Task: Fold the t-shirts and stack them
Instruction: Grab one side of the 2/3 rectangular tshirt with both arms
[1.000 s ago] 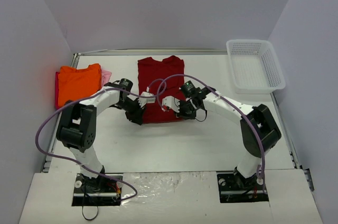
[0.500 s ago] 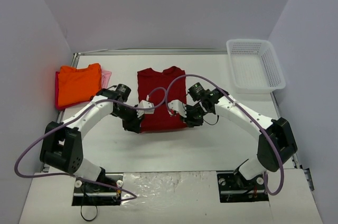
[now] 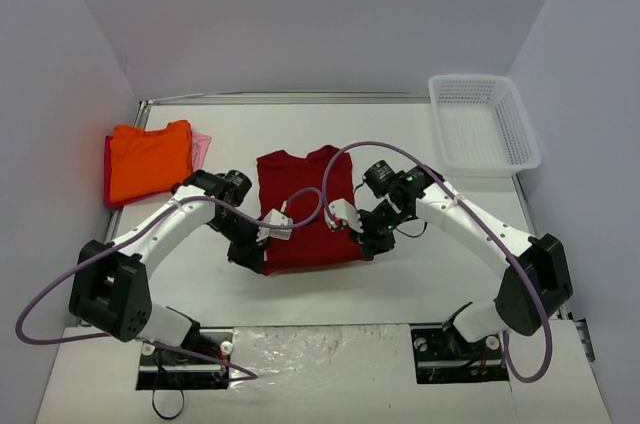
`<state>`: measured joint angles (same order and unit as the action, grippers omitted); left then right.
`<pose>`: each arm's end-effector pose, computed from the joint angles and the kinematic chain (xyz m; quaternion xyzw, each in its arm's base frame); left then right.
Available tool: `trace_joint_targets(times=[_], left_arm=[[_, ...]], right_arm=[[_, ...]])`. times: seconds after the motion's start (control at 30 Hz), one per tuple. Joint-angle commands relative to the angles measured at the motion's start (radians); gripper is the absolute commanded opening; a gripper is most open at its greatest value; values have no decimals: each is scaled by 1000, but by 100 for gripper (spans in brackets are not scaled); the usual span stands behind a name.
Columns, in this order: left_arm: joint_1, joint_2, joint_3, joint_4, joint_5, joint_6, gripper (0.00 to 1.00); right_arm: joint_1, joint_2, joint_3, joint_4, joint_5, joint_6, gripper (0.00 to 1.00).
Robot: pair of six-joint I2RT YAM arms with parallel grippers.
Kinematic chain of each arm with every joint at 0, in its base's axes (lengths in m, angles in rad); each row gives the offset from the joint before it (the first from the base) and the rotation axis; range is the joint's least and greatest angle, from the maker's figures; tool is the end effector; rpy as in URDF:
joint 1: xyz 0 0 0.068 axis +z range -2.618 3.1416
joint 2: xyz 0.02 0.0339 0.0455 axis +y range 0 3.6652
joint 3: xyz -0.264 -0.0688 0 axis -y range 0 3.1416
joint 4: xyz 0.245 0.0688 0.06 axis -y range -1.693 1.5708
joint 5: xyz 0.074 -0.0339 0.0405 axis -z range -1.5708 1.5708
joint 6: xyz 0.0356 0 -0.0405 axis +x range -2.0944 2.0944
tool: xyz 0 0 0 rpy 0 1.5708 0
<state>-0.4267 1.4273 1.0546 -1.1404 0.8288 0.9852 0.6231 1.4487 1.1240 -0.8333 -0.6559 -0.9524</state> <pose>0.2057 -0.1224 0.2436 0.6024 0.6888 -0.3796 0.1363 0.2149 0.1811 0.2606 -0.7033 0.6069 0.2792 0.2431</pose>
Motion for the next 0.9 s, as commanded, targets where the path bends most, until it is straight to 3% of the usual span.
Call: trace_joint_targets(times=[0.0,0.37,0.7,0.87], left_arm=[[-3,-62,48,-179,3,122,2],[-4,-77,189,-271,-19,132,2],[0,-31,321,-318,-97,141,2],[11,-18,360,-311,-123,152,2]], right_arm=[[-11,-36,69,-208,1,-39,0],[-8,10,240,-351,-33,-101,0],[-11,107,384,-351,50,-118,0],[-34,144,463,-267,70,-117,0]])
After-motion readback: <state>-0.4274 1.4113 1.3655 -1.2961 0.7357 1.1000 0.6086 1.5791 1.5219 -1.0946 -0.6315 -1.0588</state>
